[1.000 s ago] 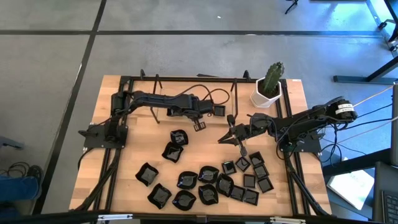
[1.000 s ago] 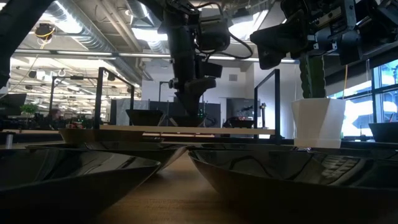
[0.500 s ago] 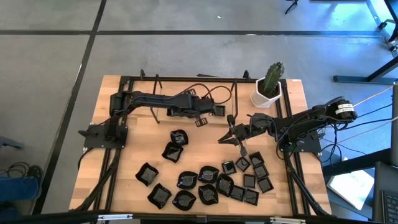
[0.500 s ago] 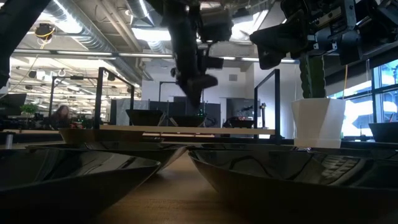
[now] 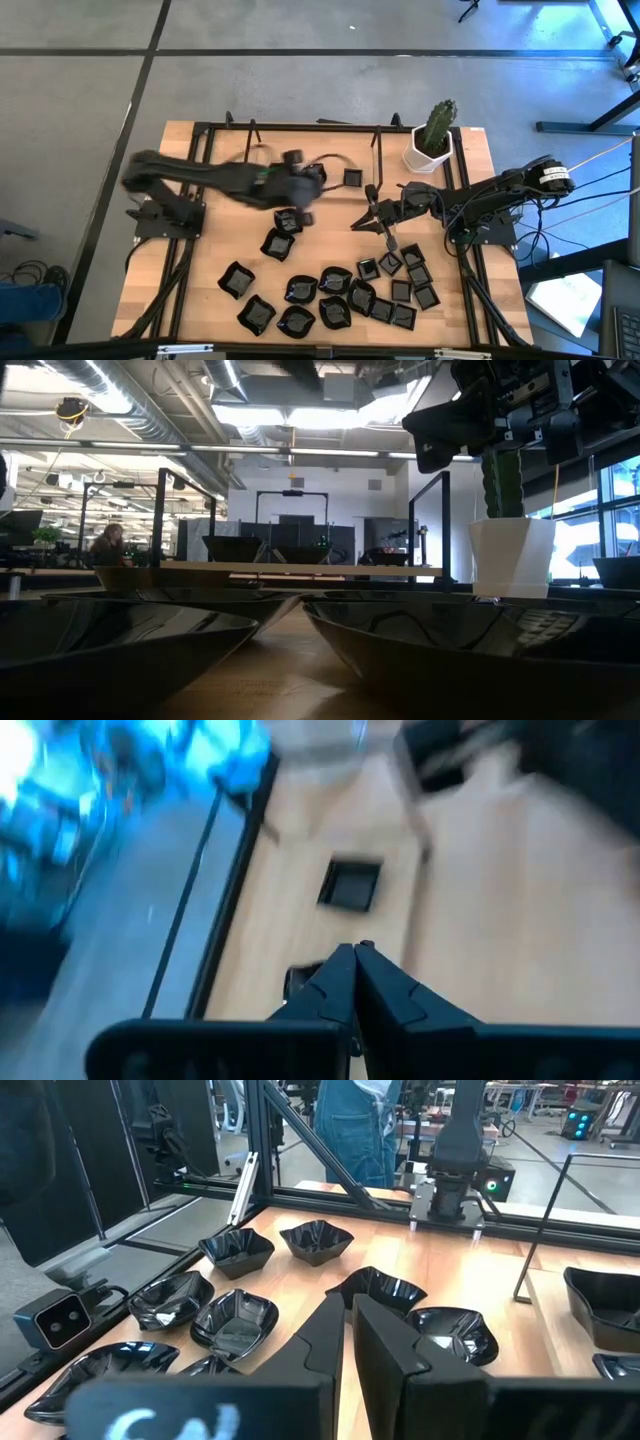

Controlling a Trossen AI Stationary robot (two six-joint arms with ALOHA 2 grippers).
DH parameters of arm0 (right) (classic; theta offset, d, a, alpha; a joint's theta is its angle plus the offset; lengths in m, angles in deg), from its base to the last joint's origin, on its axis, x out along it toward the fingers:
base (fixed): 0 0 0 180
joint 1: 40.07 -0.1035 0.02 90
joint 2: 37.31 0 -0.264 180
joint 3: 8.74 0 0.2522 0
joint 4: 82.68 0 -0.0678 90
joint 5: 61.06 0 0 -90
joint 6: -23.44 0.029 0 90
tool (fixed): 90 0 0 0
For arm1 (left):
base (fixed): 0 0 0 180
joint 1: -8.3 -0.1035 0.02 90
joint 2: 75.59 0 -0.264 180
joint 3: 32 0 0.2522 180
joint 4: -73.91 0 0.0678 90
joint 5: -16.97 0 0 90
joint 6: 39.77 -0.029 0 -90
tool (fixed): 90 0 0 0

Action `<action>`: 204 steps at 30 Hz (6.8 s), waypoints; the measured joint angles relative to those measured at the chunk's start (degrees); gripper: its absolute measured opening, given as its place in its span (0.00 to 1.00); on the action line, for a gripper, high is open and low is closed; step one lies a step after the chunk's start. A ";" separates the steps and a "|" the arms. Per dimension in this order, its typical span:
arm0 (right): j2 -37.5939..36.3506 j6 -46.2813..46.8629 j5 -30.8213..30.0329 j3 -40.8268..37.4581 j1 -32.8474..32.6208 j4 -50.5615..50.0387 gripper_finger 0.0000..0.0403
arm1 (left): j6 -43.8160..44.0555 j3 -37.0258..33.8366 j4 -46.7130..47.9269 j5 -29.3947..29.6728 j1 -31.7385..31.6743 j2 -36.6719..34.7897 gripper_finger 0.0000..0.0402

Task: Pick & Place Mini shaped plates
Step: Adjust the shelf on the table, then stack the square plate on the top of the square plate on the shelf

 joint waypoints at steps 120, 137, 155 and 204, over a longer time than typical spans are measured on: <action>-10.54 -7.51 -27.00 1.46 -4.46 -21.75 0.07 | 6.14 -74.90 -47.72 55.37 29.20 -60.67 0.01; -10.54 -8.82 -27.02 1.46 -4.46 -21.29 0.07 | 47.11 -76.14 -17.87 42.20 17.74 -58.90 0.00; -10.54 -7.55 -25.99 1.45 -4.46 -19.96 0.07 | 39.06 -76.19 -28.55 31.26 12.79 -52.78 0.01; -1.91 6.82 -12.56 27.53 -17.98 -73.43 0.07 | -24.45 -83.49 -82.18 -10.35 18.56 -63.04 0.01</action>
